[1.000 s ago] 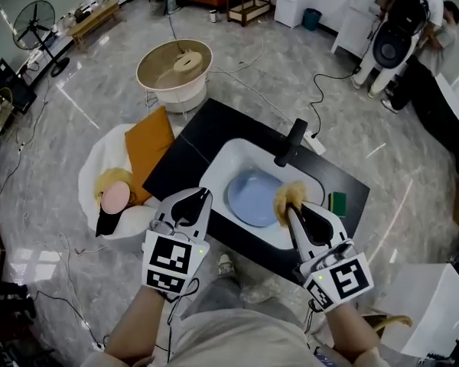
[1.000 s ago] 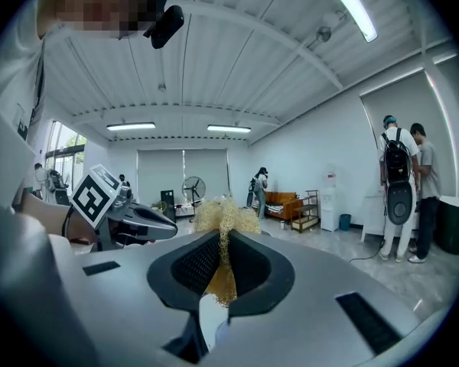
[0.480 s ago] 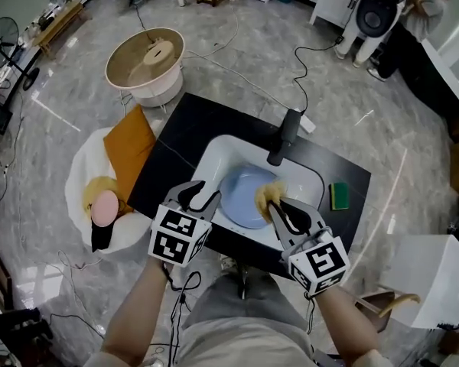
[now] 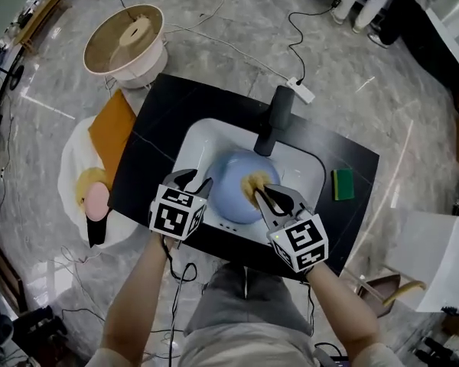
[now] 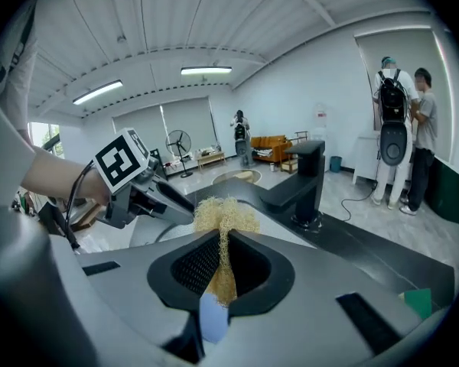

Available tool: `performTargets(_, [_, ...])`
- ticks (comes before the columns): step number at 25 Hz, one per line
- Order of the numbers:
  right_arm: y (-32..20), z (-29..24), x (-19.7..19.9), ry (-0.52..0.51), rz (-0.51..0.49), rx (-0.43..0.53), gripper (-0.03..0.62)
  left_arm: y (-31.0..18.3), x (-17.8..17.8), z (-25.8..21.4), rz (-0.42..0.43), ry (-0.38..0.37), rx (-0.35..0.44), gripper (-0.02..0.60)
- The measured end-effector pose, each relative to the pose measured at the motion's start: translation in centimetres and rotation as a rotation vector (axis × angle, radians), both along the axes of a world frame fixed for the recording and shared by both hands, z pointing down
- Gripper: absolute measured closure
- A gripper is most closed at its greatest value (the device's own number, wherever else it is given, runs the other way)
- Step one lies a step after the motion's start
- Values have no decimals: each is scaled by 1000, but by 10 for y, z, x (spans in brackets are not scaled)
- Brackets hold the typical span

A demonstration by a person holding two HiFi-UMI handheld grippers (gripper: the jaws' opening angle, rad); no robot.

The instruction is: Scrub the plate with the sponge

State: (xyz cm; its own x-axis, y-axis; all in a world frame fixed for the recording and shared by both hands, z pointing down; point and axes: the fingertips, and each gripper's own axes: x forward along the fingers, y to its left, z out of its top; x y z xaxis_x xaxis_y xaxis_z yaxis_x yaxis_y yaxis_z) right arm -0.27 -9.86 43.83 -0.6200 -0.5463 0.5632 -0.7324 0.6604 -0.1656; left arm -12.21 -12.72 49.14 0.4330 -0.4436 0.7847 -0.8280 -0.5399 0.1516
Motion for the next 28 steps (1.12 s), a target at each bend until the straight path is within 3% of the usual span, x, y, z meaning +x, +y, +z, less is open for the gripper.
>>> performTargets(11, [-12, 91, -11, 84, -121, -127, 539, -9, 13, 101, 70, -113, -192, 411])
performTargets(16, [-22, 124, -12, 83, -113, -187, 539, -14, 17, 130, 71, -112, -233, 405])
performTargets(22, [-20, 162, -29, 79, -151, -273, 539, -17, 6, 158, 29, -167, -293, 403])
performTargets(28, [-19, 203, -42, 129, -177, -348, 539, -15, 3, 179, 12, -153, -354, 409])
